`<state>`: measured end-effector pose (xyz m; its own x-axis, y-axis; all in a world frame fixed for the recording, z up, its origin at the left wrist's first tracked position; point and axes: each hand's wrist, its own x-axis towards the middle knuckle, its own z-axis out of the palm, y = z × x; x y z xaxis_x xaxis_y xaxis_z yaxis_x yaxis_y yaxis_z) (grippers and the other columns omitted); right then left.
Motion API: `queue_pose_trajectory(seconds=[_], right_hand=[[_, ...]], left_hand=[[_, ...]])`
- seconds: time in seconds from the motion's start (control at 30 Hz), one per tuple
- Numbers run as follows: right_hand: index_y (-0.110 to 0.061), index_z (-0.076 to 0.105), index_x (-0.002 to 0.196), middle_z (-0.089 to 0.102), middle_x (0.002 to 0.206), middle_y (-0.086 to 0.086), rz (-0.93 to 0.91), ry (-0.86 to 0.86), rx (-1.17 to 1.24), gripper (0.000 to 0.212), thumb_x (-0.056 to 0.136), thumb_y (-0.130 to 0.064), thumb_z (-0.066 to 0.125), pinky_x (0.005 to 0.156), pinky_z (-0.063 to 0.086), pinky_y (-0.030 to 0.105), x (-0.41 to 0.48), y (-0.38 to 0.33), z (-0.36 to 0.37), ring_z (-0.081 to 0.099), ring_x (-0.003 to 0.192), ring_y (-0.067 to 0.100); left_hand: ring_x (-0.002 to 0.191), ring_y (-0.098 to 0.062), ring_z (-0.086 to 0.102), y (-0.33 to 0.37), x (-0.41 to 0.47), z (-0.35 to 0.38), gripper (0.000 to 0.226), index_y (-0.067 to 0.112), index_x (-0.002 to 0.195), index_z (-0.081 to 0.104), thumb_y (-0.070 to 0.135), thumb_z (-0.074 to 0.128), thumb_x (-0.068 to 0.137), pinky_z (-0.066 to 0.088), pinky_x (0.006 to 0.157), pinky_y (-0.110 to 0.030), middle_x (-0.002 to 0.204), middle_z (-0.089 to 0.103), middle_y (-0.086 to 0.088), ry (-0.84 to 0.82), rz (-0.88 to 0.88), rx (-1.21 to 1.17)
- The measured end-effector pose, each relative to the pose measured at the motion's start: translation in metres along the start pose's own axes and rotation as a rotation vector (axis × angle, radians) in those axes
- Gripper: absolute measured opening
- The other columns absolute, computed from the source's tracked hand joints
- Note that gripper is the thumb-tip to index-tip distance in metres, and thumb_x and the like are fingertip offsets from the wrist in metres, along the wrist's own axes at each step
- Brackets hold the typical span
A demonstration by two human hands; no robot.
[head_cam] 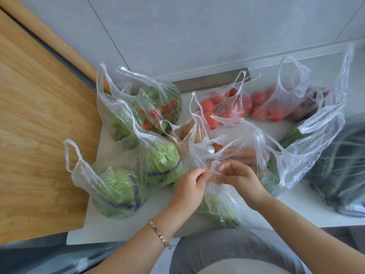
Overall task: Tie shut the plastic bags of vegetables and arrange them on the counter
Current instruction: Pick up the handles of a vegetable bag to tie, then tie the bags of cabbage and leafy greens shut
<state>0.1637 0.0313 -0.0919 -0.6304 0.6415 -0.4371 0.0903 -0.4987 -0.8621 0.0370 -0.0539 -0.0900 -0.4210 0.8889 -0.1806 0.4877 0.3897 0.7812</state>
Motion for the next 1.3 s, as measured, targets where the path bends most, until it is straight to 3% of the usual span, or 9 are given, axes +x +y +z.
queue_pose_trajectory(seconds=[0.1, 0.17, 0.3, 0.4, 0.6, 0.8, 0.97, 1.13, 1.3], right_hand=[[-0.012, 0.068, 0.067, 0.067, 0.066, 0.004, 0.114, -0.095, 0.18, 0.03, 0.079, 0.013, 0.055, 0.062, 0.051, 0.015, 0.001, 0.001, -0.007, 0.061, 0.063, 0.013], [-0.013, 0.073, 0.076, 0.072, 0.074, 0.003, 0.093, -0.094, 0.172, 0.03, 0.077, 0.013, 0.058, 0.07, 0.054, 0.017, 0.001, 0.003, -0.011, 0.066, 0.072, 0.014], [-0.025, 0.074, 0.081, 0.071, 0.074, -0.02, -0.221, 0.002, -0.421, 0.027, 0.073, 0.001, 0.071, 0.073, 0.051, 0.013, -0.002, 0.011, -0.006, 0.066, 0.077, 0.004], [-0.02, 0.074, 0.081, 0.063, 0.084, -0.017, -0.554, 0.044, -0.832, 0.009, 0.08, -0.018, 0.065, 0.072, 0.047, 0.018, 0.0, 0.016, -0.01, 0.056, 0.081, 0.005], [-0.023, 0.067, 0.079, 0.056, 0.094, -0.006, -0.787, -0.117, -1.249, 0.03, 0.091, -0.04, 0.045, 0.069, 0.041, 0.031, -0.005, 0.023, -0.024, 0.045, 0.085, 0.018], [-0.022, 0.07, 0.073, 0.059, 0.082, -0.008, -0.784, -0.097, -1.337, 0.027, 0.086, -0.036, 0.051, 0.069, 0.037, 0.029, -0.008, 0.026, -0.034, 0.044, 0.082, 0.016], [-0.025, 0.068, 0.096, 0.056, 0.091, -0.015, -0.317, -0.237, -1.314, 0.015, 0.085, -0.027, 0.058, 0.084, 0.048, 0.029, -0.006, -0.009, -0.012, 0.054, 0.088, 0.008], [-0.012, 0.068, 0.102, 0.052, 0.076, -0.022, -0.469, -0.201, -1.028, 0.024, 0.083, -0.004, 0.055, 0.07, 0.041, 0.005, 0.009, -0.068, 0.037, 0.053, 0.065, -0.005], [-0.009, 0.047, 0.129, 0.052, 0.119, 0.011, -0.471, -0.189, -0.974, 0.045, 0.087, -0.022, 0.057, 0.096, 0.045, 0.032, 0.048, -0.09, 0.1, 0.057, 0.1, 0.021]], left_hand=[[0.068, -0.015, 0.057, 0.004, 0.004, 0.001, 0.019, 0.011, 0.086, 0.069, 0.024, 0.055, 0.091, 0.042, 0.063, -0.021, 0.078, 0.068, -0.007, -0.068, -0.101, -0.105], [0.058, -0.005, 0.051, 0.009, 0.008, 0.001, 0.017, 0.015, 0.085, 0.068, 0.023, 0.055, 0.09, 0.038, 0.053, -0.012, 0.062, 0.063, 0.007, -0.144, -0.301, -0.272], [0.039, 0.001, 0.043, 0.013, 0.009, 0.0, 0.021, 0.015, 0.077, 0.064, 0.016, 0.051, 0.093, 0.029, 0.04, -0.009, 0.042, 0.052, 0.012, -0.276, -0.574, -0.526], [0.04, 0.002, 0.043, 0.012, 0.012, -0.007, 0.017, 0.014, 0.079, 0.065, 0.016, 0.054, 0.092, 0.03, 0.04, -0.007, 0.063, 0.062, 0.003, -0.333, -0.582, -0.54], [0.063, -0.01, 0.051, -0.011, 0.027, -0.033, 0.017, 0.011, 0.078, 0.072, 0.029, 0.072, 0.076, 0.041, 0.064, -0.021, 0.071, 0.066, -0.003, -0.303, -0.332, -0.066], [0.056, -0.017, 0.037, -0.027, 0.031, -0.033, 0.039, 0.009, 0.055, 0.052, 0.034, 0.066, 0.082, 0.031, 0.051, -0.014, 0.059, 0.044, -0.009, -0.184, -0.223, 0.261], [0.068, -0.019, 0.054, -0.006, 0.033, -0.041, 0.025, 0.002, 0.078, 0.065, 0.024, 0.059, 0.087, 0.043, 0.063, -0.025, 0.08, 0.063, -0.008, -0.205, -0.187, 0.353], [0.085, -0.022, 0.062, 0.014, 0.023, -0.071, 0.017, 0.009, 0.091, 0.066, 0.013, 0.05, 0.087, 0.051, 0.074, -0.036, 0.095, 0.064, -0.004, 0.271, 0.208, 0.395], [0.117, -0.027, 0.038, -0.011, 0.011, -0.117, 0.044, 0.01, 0.122, 0.049, 0.008, 0.054, 0.078, 0.037, 0.101, -0.049, 0.129, 0.043, -0.011, 0.816, 0.122, 0.615]])
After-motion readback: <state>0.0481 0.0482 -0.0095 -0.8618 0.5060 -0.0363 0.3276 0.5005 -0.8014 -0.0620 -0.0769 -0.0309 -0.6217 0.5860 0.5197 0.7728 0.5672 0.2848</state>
